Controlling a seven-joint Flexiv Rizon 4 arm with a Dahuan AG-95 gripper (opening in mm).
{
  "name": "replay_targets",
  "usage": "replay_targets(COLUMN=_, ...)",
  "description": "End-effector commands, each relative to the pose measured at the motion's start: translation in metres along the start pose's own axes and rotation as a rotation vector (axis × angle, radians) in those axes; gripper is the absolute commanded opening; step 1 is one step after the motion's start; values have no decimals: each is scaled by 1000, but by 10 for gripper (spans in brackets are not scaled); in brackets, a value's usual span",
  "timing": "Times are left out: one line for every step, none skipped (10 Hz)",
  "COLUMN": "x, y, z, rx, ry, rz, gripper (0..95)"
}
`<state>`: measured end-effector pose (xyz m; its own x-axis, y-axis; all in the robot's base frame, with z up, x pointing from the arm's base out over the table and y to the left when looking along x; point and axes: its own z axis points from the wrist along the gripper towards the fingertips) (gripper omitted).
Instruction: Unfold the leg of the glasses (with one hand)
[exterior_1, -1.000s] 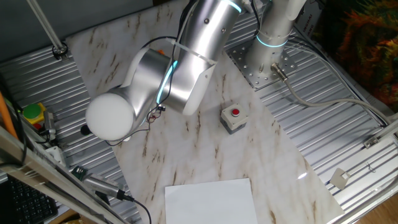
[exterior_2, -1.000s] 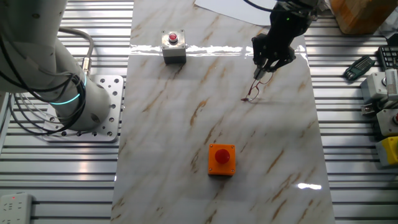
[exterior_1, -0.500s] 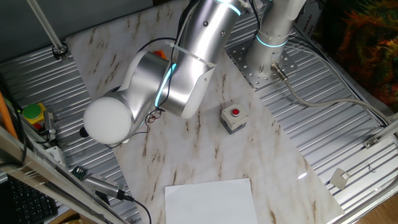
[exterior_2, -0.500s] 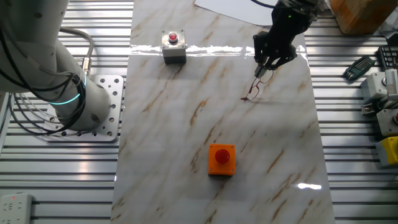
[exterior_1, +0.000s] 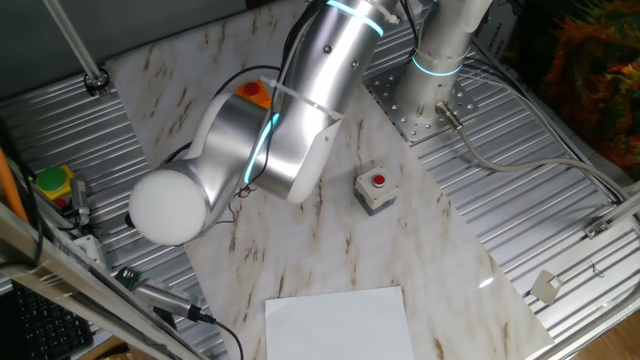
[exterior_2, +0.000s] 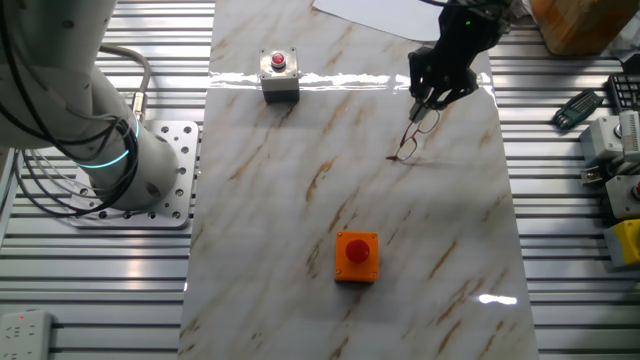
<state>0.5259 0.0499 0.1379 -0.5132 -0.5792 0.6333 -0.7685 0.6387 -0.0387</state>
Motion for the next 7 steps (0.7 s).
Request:
replay_targets(x=1, y=1, z=2, rx=1, ry=-7, rz=6, gripper=0)
replay_targets(x=1, y=1, z=2, rx=0, ry=-10, rz=7, gripper=0)
replay_targets(x=1, y=1, z=2, rx=-2, ry=-13, rz=8, gripper=0)
replay_targets(x=1, y=1, z=2, rx=-5, ry=-19, rz=11, gripper=0)
replay_targets(x=1, y=1, z=2, rx=-8, ry=-24, rz=13, gripper=0)
replay_targets(x=1, y=1, z=2, rx=-8, ry=-26, rz=10, gripper=0)
replay_targets(x=1, y=1, z=2, rx=-7, ry=-27, rz=9, gripper=0)
